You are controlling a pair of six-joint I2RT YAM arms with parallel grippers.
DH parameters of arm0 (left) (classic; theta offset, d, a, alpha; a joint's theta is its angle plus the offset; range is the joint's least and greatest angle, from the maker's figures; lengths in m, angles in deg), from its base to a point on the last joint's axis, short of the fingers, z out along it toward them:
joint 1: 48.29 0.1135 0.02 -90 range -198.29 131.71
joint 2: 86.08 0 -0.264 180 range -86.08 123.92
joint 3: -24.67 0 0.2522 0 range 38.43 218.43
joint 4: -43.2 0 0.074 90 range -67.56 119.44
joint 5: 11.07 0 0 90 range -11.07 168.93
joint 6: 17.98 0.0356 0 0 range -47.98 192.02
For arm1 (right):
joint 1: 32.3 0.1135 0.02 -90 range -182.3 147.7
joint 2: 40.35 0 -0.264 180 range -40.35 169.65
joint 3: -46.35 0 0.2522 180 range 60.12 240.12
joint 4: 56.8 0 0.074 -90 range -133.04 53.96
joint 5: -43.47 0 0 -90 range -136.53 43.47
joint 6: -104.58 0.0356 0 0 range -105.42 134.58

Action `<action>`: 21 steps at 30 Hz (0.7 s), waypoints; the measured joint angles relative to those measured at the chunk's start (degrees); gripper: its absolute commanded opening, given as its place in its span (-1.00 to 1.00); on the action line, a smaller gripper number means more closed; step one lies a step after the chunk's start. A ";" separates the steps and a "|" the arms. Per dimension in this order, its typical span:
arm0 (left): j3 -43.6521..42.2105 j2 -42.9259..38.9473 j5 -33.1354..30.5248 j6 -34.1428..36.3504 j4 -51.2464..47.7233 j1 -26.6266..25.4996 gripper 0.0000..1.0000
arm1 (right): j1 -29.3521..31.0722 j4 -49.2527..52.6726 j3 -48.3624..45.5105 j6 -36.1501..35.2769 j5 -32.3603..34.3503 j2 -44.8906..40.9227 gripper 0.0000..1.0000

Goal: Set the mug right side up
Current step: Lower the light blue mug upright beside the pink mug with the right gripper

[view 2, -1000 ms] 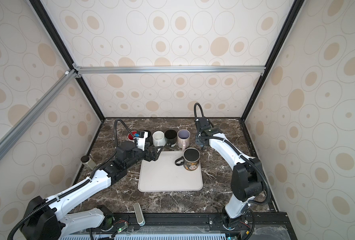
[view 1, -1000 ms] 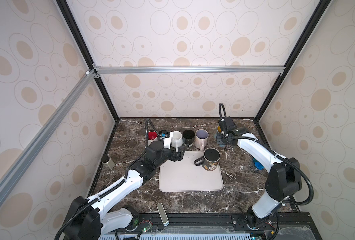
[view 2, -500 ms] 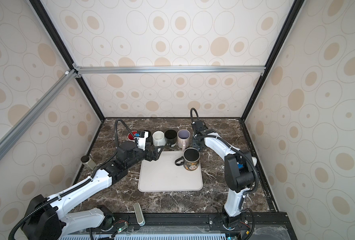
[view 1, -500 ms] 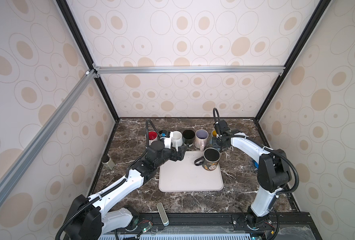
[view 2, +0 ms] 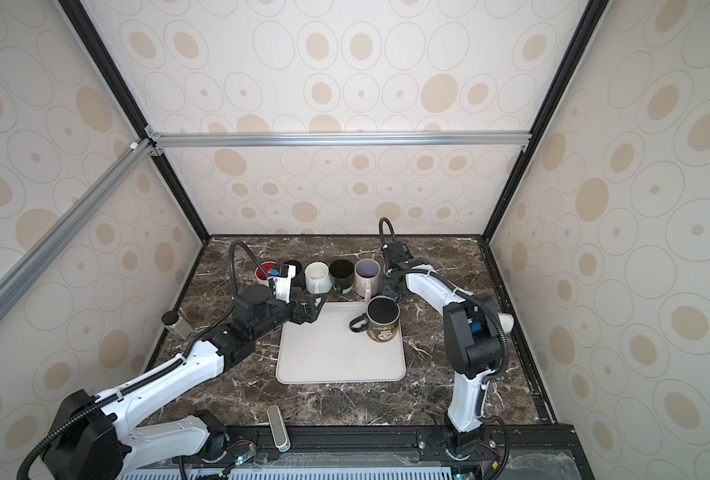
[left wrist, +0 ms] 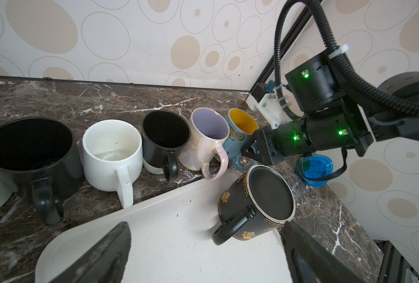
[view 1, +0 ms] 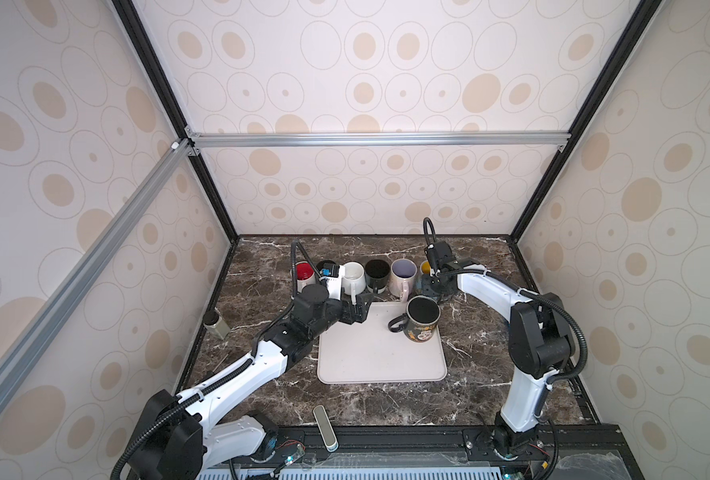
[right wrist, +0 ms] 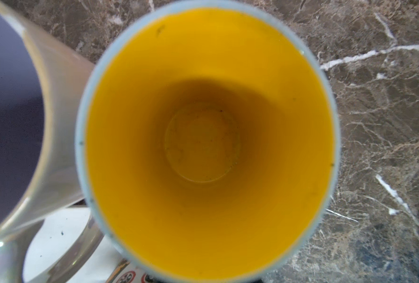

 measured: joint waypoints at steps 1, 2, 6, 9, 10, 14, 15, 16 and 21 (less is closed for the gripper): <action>0.00 -0.02 0.00 0.00 0.02 0.00 0.94 | -0.02 -0.02 0.02 0.00 0.00 0.02 -1.00; 0.00 -0.04 0.00 0.00 0.07 0.00 0.94 | -0.04 -0.02 0.07 0.00 0.00 0.09 -1.00; 0.00 -0.04 0.00 0.00 0.04 0.00 0.95 | -0.17 -0.33 0.11 0.00 -0.02 0.31 -1.00; 0.00 -0.04 0.00 -0.02 0.04 0.00 0.95 | -0.17 -0.44 0.31 0.02 0.04 0.55 -1.00; 0.00 -0.04 -0.02 -0.04 0.07 0.00 0.95 | -0.17 -0.59 0.33 0.00 0.11 0.66 -1.00; -0.28 -0.04 -0.02 -0.13 0.11 0.00 0.95 | -0.17 -0.90 0.83 0.00 0.42 1.22 -1.00; -0.31 -0.04 -0.02 -0.15 0.09 0.00 0.95 | -0.17 -0.98 0.90 0.00 0.42 1.33 -1.00; -0.33 -0.04 -0.02 -0.17 0.09 0.00 0.95 | -0.17 -1.05 0.96 0.00 0.46 1.40 -1.00; -0.33 -0.02 -0.02 -0.22 0.13 0.00 0.95 | -0.17 -1.01 1.07 0.00 0.46 1.49 -0.91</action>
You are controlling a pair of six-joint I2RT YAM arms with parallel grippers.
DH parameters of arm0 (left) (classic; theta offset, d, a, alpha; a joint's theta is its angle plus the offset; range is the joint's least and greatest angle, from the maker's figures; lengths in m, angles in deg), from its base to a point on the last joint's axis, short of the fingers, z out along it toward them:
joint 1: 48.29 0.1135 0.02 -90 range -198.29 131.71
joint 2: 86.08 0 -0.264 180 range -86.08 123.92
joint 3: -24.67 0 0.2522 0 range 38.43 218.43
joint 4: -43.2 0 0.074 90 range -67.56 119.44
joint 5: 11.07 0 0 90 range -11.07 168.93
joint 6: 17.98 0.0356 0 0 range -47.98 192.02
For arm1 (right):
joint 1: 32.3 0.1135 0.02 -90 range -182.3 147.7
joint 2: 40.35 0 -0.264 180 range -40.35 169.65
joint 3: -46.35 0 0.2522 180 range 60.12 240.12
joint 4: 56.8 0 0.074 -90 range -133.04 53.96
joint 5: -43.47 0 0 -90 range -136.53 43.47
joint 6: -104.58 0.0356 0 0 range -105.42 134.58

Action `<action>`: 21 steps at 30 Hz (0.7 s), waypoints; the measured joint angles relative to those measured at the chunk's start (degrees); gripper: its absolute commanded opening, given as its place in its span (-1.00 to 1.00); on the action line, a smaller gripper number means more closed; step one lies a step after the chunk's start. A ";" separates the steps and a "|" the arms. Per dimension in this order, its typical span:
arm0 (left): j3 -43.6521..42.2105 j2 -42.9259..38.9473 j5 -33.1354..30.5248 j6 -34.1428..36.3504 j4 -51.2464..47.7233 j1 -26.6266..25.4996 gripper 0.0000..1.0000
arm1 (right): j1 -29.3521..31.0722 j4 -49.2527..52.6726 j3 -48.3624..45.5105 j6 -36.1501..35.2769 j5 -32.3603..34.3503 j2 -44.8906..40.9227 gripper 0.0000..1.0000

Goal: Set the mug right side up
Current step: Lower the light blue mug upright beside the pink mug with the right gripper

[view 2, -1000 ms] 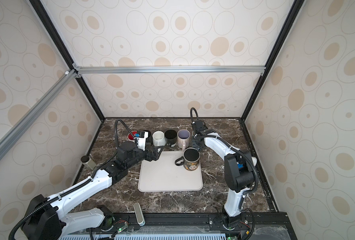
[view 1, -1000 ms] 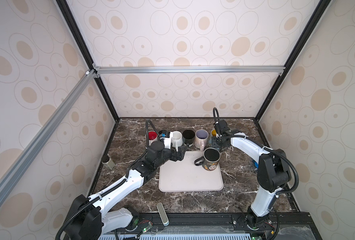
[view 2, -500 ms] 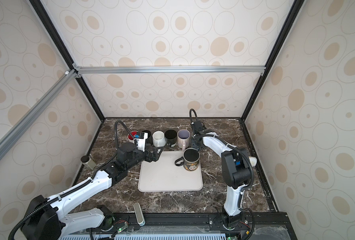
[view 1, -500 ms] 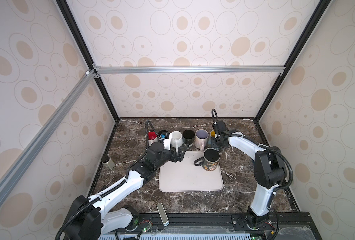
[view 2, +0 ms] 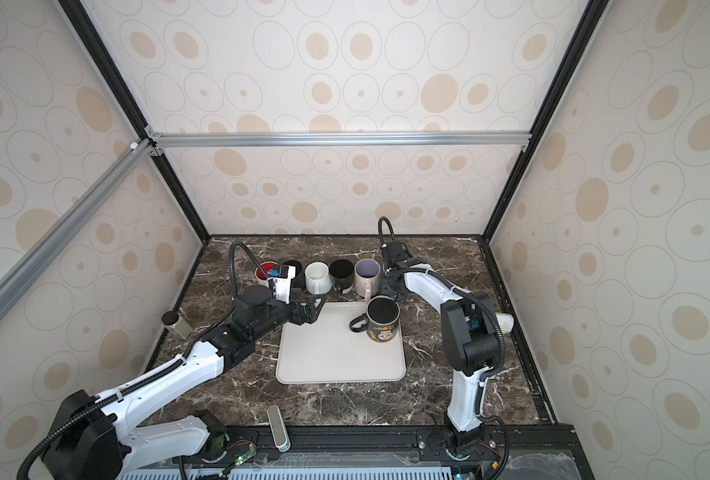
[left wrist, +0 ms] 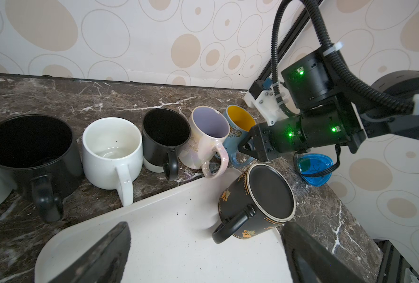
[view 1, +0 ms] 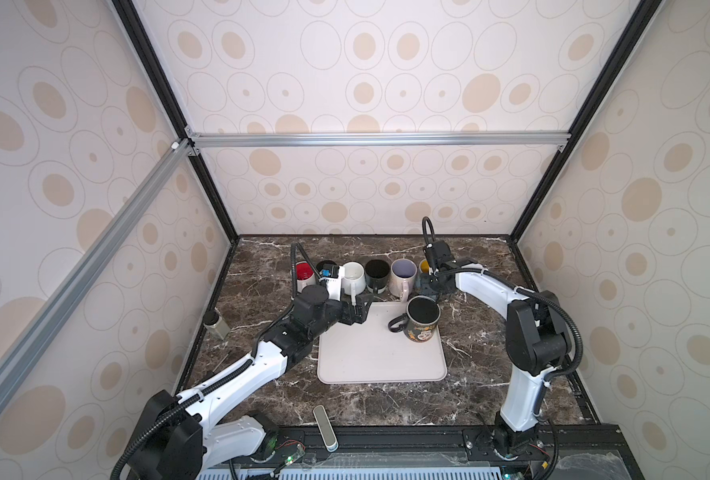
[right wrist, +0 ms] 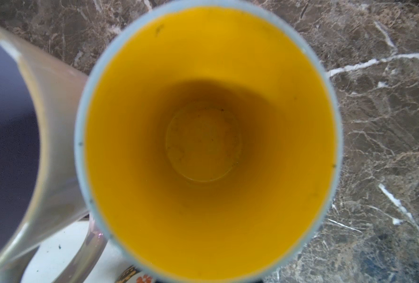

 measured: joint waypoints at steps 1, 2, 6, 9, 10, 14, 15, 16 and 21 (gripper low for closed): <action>0.00 0.00 0.00 0.00 0.00 0.00 0.95 | 0.00 0.13 0.09 0.00 -0.04 0.02 -0.88; 0.00 0.00 0.02 0.00 0.02 0.00 0.95 | 0.00 0.26 0.24 0.00 -0.09 0.11 -0.86; 0.00 0.26 0.04 0.00 0.13 0.00 0.95 | 0.07 0.79 0.83 0.22 -0.24 0.33 -0.79; 0.00 0.79 0.04 0.00 0.24 0.00 0.96 | 0.22 1.14 0.96 0.31 -0.42 0.33 -0.76; 0.00 1.01 0.04 0.00 0.26 0.00 0.96 | 0.33 1.33 1.05 0.37 -0.39 0.33 -0.74; 0.00 1.77 0.07 0.00 0.33 0.00 0.96 | 1.03 2.25 1.22 0.46 -0.17 0.33 -0.71; 0.00 1.92 0.07 0.02 0.31 0.00 0.96 | 1.09 2.43 1.29 0.52 -0.07 0.33 -0.71; 0.00 2.05 0.07 0.00 0.33 0.00 0.96 | 1.16 2.80 1.49 0.61 0.00 0.33 -0.70; 0.00 2.25 0.07 0.02 0.35 0.00 0.97 | 1.42 4.15 2.08 1.07 0.33 0.33 -0.60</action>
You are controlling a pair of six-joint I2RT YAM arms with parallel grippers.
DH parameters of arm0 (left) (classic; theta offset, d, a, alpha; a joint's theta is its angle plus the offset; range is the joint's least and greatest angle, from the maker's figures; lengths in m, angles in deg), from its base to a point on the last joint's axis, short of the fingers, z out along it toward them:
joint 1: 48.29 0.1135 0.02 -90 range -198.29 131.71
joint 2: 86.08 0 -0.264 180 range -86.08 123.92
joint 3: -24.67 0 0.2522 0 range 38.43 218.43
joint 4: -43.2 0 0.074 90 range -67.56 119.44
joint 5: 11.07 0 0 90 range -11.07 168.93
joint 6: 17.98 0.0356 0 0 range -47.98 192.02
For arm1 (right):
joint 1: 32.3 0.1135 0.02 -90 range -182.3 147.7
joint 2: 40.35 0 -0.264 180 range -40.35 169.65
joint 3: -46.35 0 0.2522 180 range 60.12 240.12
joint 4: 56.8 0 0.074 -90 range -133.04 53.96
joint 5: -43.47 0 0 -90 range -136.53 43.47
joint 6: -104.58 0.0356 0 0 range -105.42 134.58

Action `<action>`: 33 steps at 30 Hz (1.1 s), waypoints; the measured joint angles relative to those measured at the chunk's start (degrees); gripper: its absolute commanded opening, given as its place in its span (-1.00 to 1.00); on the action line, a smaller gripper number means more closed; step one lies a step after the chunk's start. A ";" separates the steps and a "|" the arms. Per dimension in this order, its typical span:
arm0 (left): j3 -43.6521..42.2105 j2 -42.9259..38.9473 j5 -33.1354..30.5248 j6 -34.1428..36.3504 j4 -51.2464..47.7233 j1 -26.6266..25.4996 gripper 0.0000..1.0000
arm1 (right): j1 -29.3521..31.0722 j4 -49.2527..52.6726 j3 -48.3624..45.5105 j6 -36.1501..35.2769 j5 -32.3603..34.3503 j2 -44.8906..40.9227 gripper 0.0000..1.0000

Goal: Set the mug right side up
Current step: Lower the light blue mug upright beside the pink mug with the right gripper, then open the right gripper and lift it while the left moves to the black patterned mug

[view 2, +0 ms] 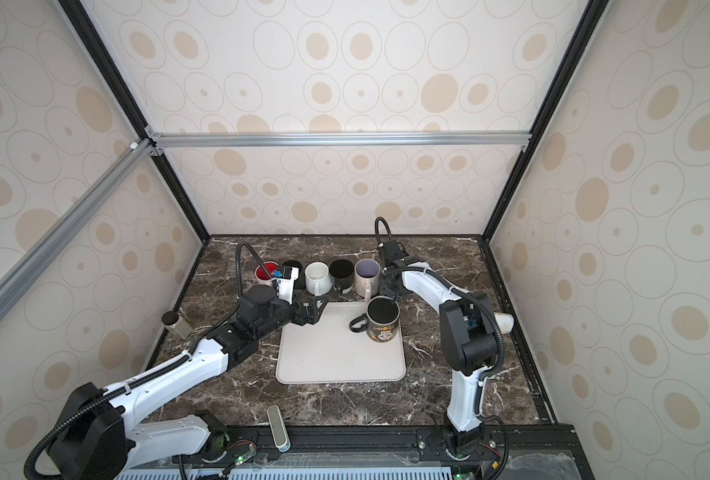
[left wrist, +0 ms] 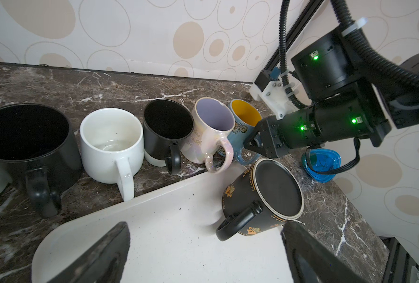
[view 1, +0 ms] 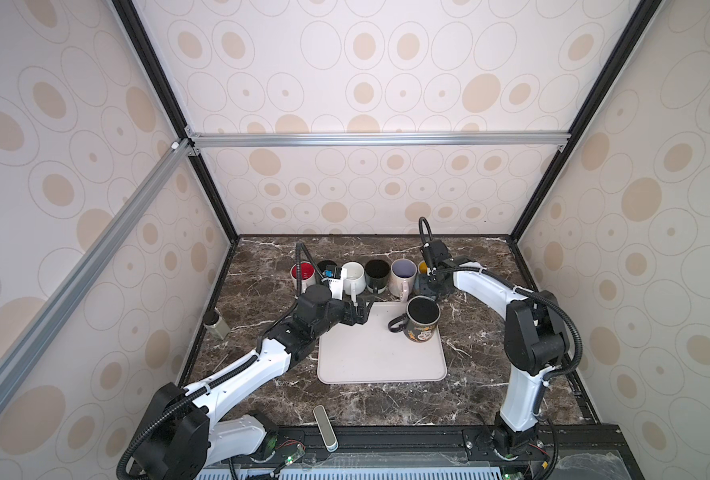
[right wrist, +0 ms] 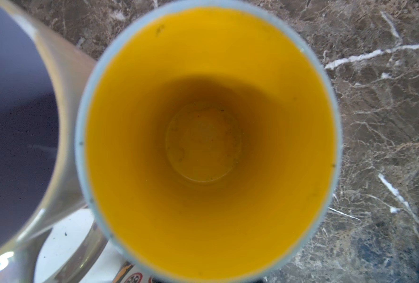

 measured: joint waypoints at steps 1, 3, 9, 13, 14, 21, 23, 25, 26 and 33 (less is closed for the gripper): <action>0.00 0.00 0.00 0.00 0.04 0.00 0.97 | 0.04 0.15 0.04 0.17 0.04 0.00 -0.59; 0.00 0.00 -0.02 0.00 0.13 0.00 0.97 | 0.09 0.35 0.09 0.42 0.04 0.00 -0.54; 0.00 0.00 -0.04 0.02 0.39 0.00 0.98 | 0.74 0.81 1.03 0.74 -0.15 -0.02 -0.41; -0.24 0.00 -0.09 0.02 0.57 0.00 0.98 | 1.29 0.61 1.70 0.83 -0.22 -0.02 -0.39; -0.39 0.00 -0.07 0.02 0.61 0.00 0.98 | 1.31 0.63 1.75 0.85 -0.22 -0.02 -0.39; -0.74 -0.11 -0.33 0.09 0.68 0.00 1.00 | 1.40 0.83 1.75 0.85 -0.11 -0.55 -0.39; -0.87 -0.24 -0.57 0.17 0.68 0.00 1.00 | 1.51 0.90 1.77 0.83 0.28 -1.46 -0.39; -1.14 -0.39 -1.05 0.33 0.70 0.00 1.00 | 1.55 1.42 1.99 0.66 0.98 -2.93 -0.39; -1.31 -0.46 -1.49 0.33 0.70 0.00 1.00 | 1.55 1.79 2.25 0.59 1.38 -3.80 -0.39; -1.73 -0.46 -6.23 0.33 -0.15 0.00 1.00 | 1.55 2.56 3.78 -0.24 2.36 -13.68 -0.39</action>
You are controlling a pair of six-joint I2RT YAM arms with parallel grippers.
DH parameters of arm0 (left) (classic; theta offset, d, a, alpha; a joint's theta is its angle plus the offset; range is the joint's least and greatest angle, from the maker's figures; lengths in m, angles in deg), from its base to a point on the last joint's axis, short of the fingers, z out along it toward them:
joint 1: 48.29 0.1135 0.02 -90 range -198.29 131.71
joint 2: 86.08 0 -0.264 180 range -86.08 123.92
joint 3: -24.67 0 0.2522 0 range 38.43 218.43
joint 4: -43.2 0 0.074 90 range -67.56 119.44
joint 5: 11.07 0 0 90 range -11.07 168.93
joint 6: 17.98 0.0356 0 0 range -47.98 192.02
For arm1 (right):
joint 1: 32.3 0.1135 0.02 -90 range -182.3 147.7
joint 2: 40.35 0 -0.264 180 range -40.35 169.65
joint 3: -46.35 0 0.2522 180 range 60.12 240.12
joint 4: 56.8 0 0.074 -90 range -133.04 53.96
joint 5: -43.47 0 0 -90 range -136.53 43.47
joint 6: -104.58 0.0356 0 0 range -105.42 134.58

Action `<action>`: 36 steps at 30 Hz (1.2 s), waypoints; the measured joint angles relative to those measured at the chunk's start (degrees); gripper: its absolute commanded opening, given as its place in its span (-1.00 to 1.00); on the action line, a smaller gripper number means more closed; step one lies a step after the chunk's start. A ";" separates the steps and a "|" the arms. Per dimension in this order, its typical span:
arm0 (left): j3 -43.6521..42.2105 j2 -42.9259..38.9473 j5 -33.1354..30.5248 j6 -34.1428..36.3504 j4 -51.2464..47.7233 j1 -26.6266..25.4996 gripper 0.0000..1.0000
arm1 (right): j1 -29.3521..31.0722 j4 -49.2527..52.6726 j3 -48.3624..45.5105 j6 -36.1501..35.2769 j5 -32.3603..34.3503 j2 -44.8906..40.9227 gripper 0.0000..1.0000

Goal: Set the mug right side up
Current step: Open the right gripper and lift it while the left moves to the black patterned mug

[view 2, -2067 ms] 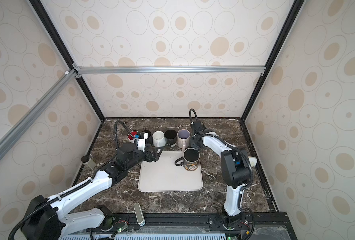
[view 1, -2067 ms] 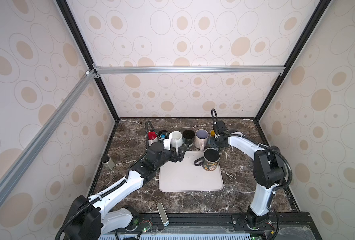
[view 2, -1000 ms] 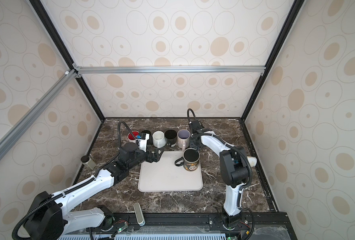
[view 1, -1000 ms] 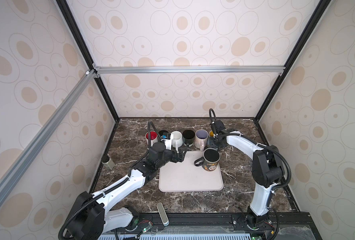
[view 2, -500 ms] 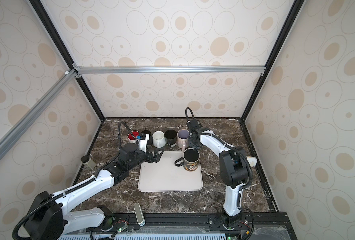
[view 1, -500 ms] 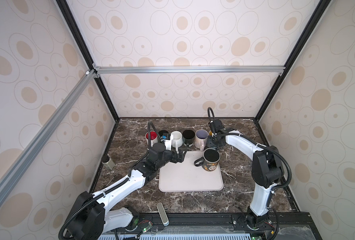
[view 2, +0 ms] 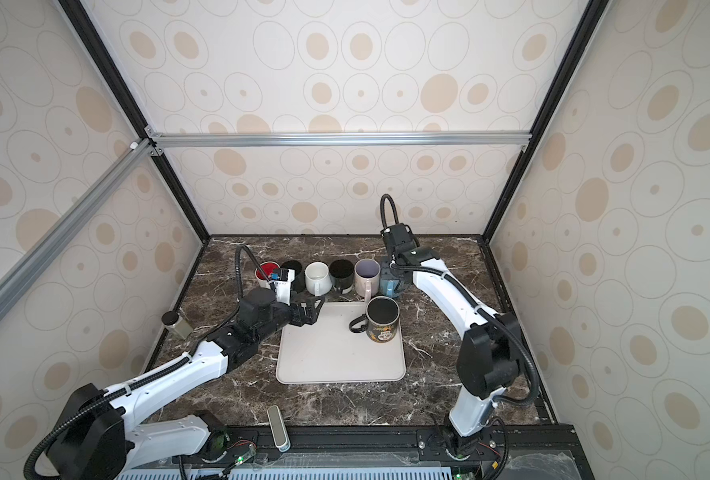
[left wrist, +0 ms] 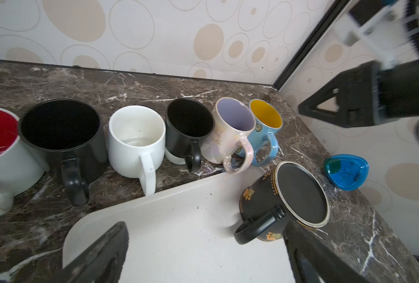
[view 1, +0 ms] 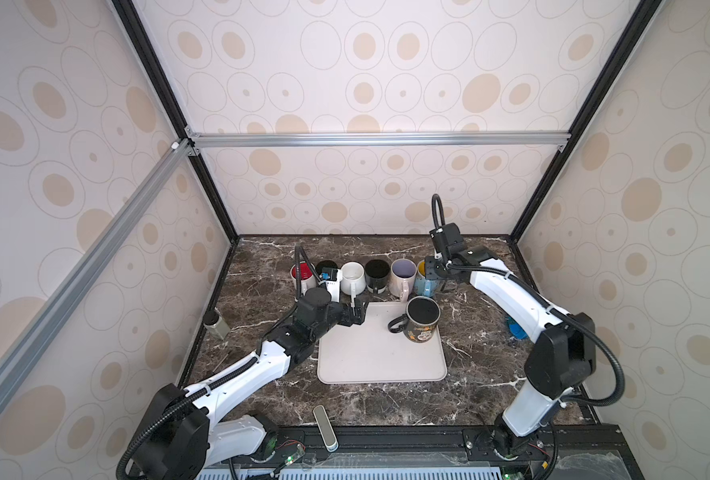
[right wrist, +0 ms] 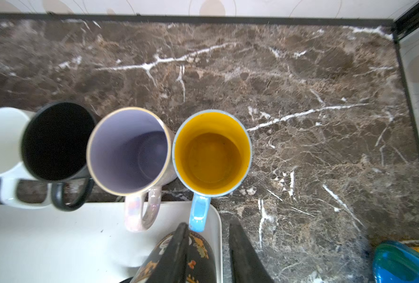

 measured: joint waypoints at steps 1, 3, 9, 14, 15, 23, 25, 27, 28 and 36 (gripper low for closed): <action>0.00 0.00 -0.79 0.02 -0.15 0.00 1.00 | 0.00 -0.70 -0.42 0.00 -0.66 -1.86 -0.39; -0.26 -0.15 -1.95 0.20 0.07 0.00 1.00 | 0.02 -3.02 -2.19 0.33 -2.60 -5.57 -0.40; -3.19 -1.70 -3.08 0.44 2.71 -0.02 1.00 | 2.60 -8.28 -6.05 1.79 -7.19 -10.47 -0.40; -2.43 -0.22 -3.08 0.42 2.78 -0.02 1.00 | 6.99 -9.33 -6.12 0.76 -6.75 -8.55 -0.40; -1.55 0.83 -3.06 0.46 1.75 -0.02 1.00 | 7.54 -9.84 -6.40 0.52 -6.45 -8.41 -0.40; 3.63 7.63 2.25 3.74 -3.74 -0.22 1.00 | 8.57 -13.27 -9.68 -1.09 -5.11 -7.89 -0.35; 4.57 8.83 3.45 4.92 -4.26 -0.70 0.99 | 8.57 -13.60 -9.66 -1.53 -5.07 -7.50 -0.33; 5.68 10.08 4.22 6.45 -4.79 -1.60 0.98 | 8.57 -13.40 -9.57 -2.16 -4.87 -6.95 -0.31; 6.25 10.69 4.52 7.37 -5.05 -2.14 0.99 | 8.57 -12.92 -9.35 -2.58 -4.59 -6.62 -0.30; 11.32 16.72 5.77 15.63 -6.29 -5.88 0.91 | 8.57 -9.53 -8.39 -4.63 0.28 -6.60 -0.23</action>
